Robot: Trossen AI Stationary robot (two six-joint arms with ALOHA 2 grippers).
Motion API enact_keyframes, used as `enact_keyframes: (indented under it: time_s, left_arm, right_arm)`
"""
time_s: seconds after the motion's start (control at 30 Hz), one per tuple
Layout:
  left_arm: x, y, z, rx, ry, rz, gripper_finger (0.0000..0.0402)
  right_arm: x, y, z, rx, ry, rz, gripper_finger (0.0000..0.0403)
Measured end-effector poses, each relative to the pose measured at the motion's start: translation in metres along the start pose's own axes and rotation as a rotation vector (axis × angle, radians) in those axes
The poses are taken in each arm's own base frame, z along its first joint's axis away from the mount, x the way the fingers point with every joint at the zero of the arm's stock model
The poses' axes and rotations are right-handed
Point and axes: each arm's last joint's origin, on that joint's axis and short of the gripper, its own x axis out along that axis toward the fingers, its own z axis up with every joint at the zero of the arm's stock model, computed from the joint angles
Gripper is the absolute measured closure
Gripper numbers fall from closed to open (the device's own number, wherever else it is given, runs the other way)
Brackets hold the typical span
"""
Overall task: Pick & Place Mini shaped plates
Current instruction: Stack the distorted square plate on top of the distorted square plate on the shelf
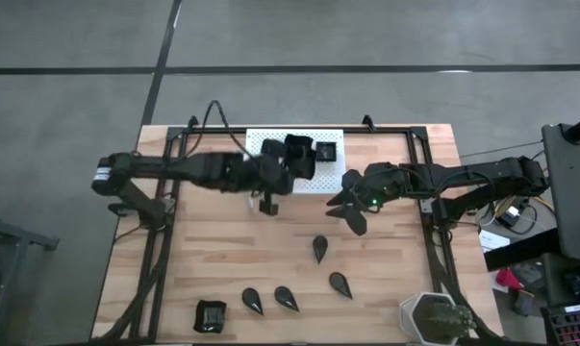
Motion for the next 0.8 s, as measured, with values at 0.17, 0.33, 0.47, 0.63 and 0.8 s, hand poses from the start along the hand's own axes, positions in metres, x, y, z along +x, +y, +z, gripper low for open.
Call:
enact_keyframes:
  time_s: [0.17,0.33,0.47,0.63,0.8]
  left_arm:
    - [0.018,0.027,-0.018,-0.023,0.062,0.039,0.0401]
    - [0.036,0.047,-0.033,-0.024,0.100,0.059,0.0401]
    - [0.049,0.056,-0.042,-0.051,0.122,0.051,0.0401]
    - [0.061,0.055,-0.044,-0.058,0.124,0.032,0.0401]
    - [0.068,0.052,-0.047,-0.055,0.149,0.016,0.0402]
  right_arm:
    - [0.001,0.000,-0.001,-0.020,-0.013,-0.009,0.0250]
    - [0.003,-0.003,-0.003,-0.033,-0.018,-0.030,0.0246]
    - [0.004,-0.004,-0.005,-0.033,-0.015,-0.032,0.0246]
    - [0.004,-0.004,-0.005,-0.033,-0.014,-0.033,0.0253]
    - [0.004,-0.004,-0.005,-0.033,-0.014,-0.032,0.0253]
